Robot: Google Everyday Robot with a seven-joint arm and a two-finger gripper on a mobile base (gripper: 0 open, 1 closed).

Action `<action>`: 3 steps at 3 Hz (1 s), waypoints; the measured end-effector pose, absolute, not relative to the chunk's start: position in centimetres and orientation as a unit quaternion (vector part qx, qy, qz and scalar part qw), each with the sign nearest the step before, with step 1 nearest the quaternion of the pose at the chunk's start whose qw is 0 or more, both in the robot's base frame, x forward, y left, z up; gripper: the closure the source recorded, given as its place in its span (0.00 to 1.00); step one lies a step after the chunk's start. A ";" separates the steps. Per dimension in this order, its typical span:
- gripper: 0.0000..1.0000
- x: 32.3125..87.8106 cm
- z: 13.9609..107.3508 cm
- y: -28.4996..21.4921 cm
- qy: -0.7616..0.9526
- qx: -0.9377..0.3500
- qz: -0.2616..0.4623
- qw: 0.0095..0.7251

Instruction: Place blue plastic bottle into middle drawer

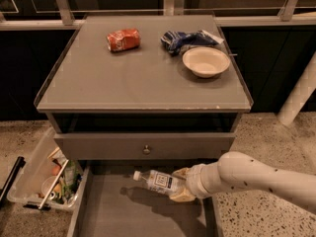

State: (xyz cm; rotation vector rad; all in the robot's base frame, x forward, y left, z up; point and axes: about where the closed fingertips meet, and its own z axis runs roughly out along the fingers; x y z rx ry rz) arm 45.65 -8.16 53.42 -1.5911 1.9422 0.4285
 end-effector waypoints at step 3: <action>1.00 44.2 43.8 -6.7 0.732 -0.605 0.159 0.270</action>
Offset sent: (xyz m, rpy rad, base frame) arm -0.0245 0.0167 -0.1035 -0.0343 0.0352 0.0358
